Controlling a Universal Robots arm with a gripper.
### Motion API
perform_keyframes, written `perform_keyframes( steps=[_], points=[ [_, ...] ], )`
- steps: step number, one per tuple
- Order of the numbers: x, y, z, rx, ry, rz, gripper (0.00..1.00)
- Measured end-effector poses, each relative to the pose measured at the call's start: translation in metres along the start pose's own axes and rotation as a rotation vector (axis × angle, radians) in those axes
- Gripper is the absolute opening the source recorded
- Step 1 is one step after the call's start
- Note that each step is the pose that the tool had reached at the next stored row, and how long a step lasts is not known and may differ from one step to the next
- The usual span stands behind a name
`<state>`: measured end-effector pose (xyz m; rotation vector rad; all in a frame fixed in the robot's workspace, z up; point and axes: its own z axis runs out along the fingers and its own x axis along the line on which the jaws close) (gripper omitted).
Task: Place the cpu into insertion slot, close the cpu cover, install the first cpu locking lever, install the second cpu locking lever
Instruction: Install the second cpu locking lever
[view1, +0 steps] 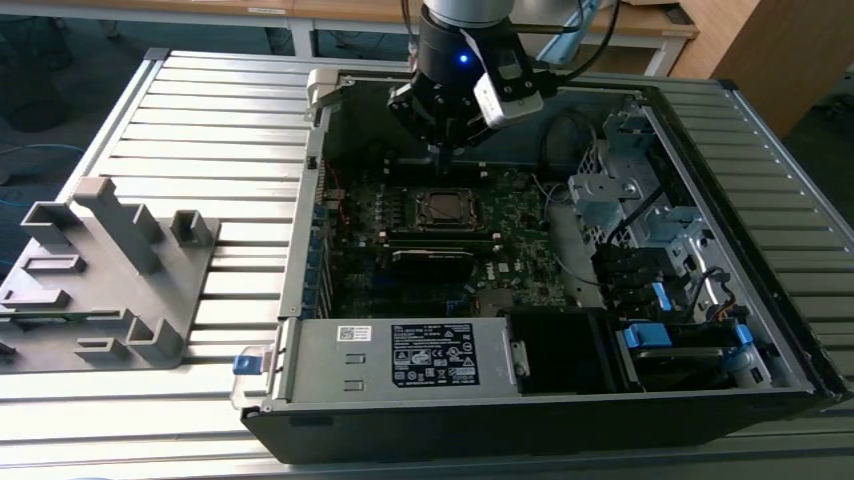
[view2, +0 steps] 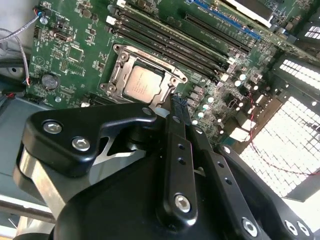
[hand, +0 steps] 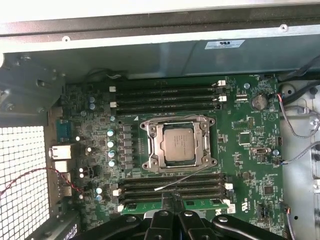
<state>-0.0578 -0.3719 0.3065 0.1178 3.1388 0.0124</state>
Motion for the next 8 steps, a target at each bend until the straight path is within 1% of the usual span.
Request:
perform_keyframes(
  steps=[4, 8],
  points=[
    [0.0000, 0.0000, 0.0009, -0.0005, -0.0002, 0.000, 0.11],
    [0.0000, -0.0004, 0.0065, -0.0027, 0.0005, 0.000, 0.11]
  ],
)
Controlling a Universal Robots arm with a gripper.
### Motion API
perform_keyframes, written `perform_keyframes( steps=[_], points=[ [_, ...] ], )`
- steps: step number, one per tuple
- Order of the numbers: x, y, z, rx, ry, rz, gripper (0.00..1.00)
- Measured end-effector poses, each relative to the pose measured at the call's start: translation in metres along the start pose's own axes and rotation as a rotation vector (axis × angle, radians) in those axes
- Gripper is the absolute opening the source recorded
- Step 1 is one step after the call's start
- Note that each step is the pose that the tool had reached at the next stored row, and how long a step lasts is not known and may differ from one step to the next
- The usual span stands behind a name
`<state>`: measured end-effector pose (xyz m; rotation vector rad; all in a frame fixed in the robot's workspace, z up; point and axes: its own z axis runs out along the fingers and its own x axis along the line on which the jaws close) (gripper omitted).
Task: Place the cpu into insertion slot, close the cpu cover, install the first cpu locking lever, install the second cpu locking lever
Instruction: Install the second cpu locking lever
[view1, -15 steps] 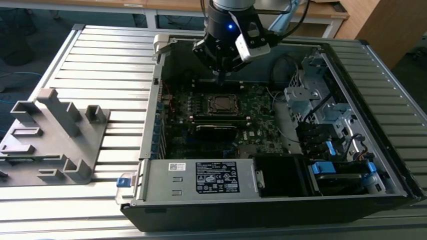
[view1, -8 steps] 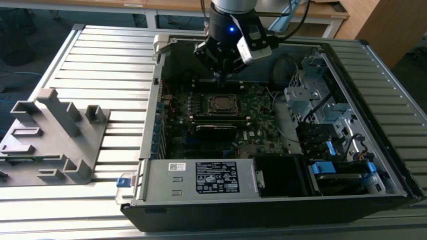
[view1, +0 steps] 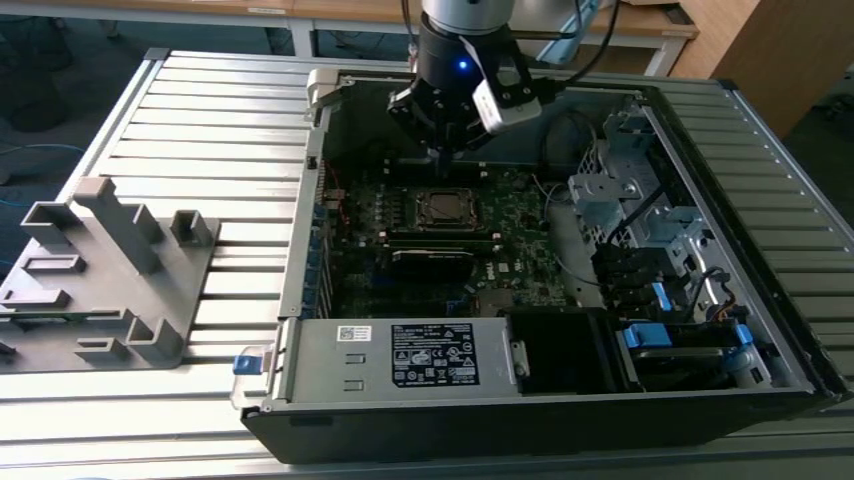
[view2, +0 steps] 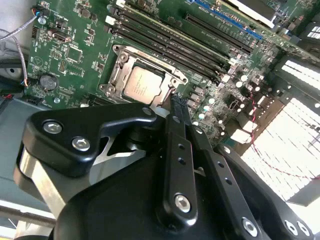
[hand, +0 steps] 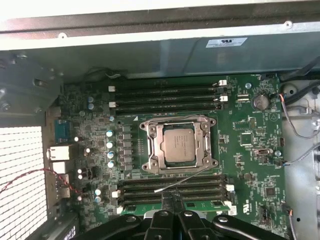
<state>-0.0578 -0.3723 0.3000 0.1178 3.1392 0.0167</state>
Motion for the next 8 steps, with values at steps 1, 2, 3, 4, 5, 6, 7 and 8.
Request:
perform_keyframes(
  steps=[1, 2, 3, 4, 5, 6, 7, 8],
  points=[
    [0.0000, -0.0002, 0.0017, -0.0007, 0.0001, 0.000, 0.11],
    [-0.0001, -0.0002, 0.0033, -0.0009, 0.0002, 0.000, 0.11],
    [-0.0004, -0.0002, 0.0044, -0.0010, 0.0004, 0.000, 0.11],
    [-0.0008, -0.0002, 0.0048, -0.0009, 0.0007, 0.000, 0.11],
    [-0.0013, -0.0001, 0.0051, -0.0007, 0.0009, 0.000, 0.11],
    [-0.0020, -0.0001, 0.0057, -0.0009, 0.0010, 0.000, 0.11],
    [-0.0028, -0.0001, 0.0068, -0.0011, 0.0010, 0.000, 0.11],
    [-0.0034, 0.0000, 0.0083, -0.0010, 0.0012, 0.000, 0.11]
  ],
)
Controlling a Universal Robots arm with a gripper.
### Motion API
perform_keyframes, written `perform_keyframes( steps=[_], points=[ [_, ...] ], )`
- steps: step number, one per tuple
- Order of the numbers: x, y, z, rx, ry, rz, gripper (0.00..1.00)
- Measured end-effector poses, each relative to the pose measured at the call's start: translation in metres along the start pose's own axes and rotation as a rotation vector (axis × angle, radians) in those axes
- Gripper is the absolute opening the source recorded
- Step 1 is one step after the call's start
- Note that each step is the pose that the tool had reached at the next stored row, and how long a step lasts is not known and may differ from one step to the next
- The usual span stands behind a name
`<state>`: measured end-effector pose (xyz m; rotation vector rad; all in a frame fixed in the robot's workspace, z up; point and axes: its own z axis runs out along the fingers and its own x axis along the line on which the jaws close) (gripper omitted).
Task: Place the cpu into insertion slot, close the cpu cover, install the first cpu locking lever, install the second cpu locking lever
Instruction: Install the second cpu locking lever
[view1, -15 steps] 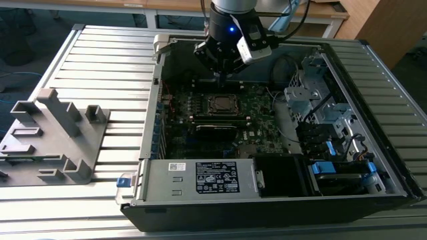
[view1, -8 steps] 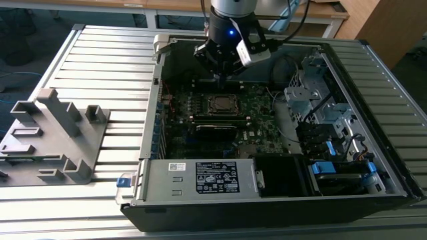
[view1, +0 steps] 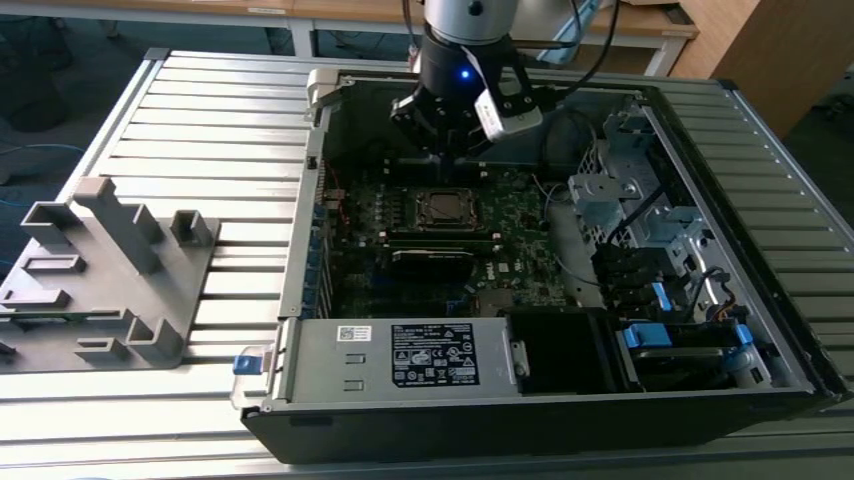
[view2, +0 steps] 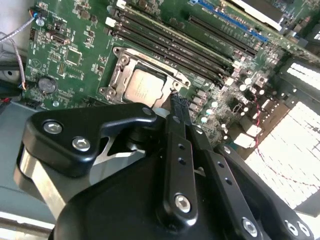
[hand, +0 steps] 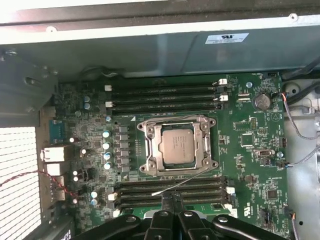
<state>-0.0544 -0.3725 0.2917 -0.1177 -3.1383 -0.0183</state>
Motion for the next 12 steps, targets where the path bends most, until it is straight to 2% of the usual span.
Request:
perform_keyframes(
  steps=[7, 12],
  points=[
    [-0.0014, -0.0001, 0.0124, 0.0002, 0.0003, 0.000, 0.11],
    [-0.0014, -0.0001, 0.0132, 0.0003, 0.0004, 0.000, 0.11]
  ],
)
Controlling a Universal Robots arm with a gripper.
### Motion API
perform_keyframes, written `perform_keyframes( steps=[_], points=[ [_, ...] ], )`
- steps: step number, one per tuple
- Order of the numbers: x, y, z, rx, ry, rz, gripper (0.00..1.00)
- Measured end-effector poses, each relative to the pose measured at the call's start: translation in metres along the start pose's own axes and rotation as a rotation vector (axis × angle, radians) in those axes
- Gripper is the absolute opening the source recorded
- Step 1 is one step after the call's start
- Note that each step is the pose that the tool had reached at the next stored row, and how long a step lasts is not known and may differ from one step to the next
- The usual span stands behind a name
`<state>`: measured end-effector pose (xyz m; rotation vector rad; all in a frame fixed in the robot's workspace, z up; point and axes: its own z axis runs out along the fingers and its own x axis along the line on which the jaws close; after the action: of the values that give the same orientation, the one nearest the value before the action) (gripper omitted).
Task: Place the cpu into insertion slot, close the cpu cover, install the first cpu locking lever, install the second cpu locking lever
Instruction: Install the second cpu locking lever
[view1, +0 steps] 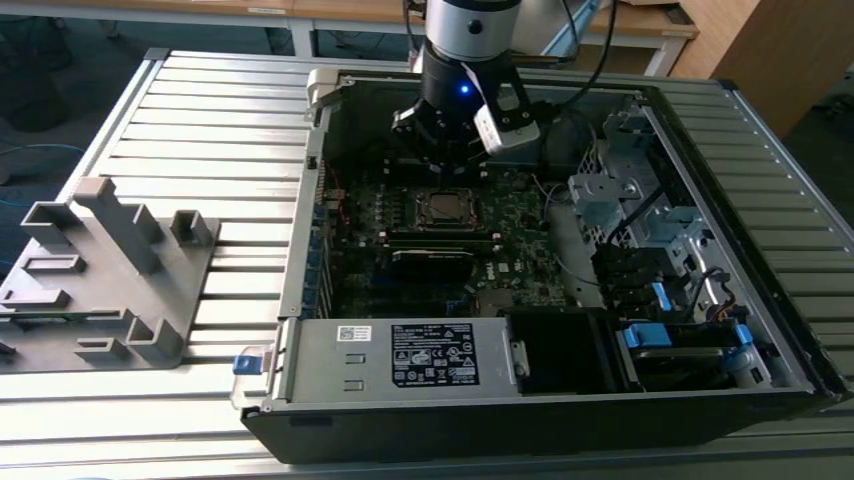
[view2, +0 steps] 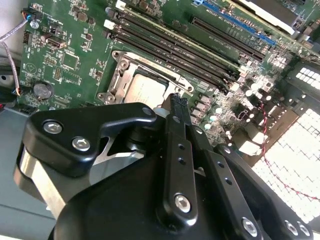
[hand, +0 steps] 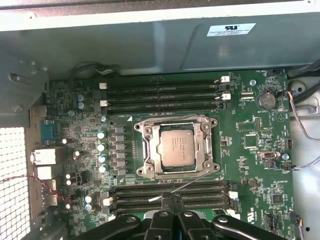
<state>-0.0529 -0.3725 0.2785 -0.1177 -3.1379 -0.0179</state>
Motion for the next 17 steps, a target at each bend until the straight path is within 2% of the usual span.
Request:
perform_keyframes(
  steps=[4, 11, 17],
  points=[
    [0.0000, 0.0001, 0.0007, -0.0006, -0.0002, 0.000, 0.11],
    [0.0000, -0.0001, 0.0089, -0.0002, -0.0001, 0.000, 0.11],
    [0.0000, -0.0001, 0.0125, 0.0017, -0.0002, 0.000, 0.11]
  ],
)
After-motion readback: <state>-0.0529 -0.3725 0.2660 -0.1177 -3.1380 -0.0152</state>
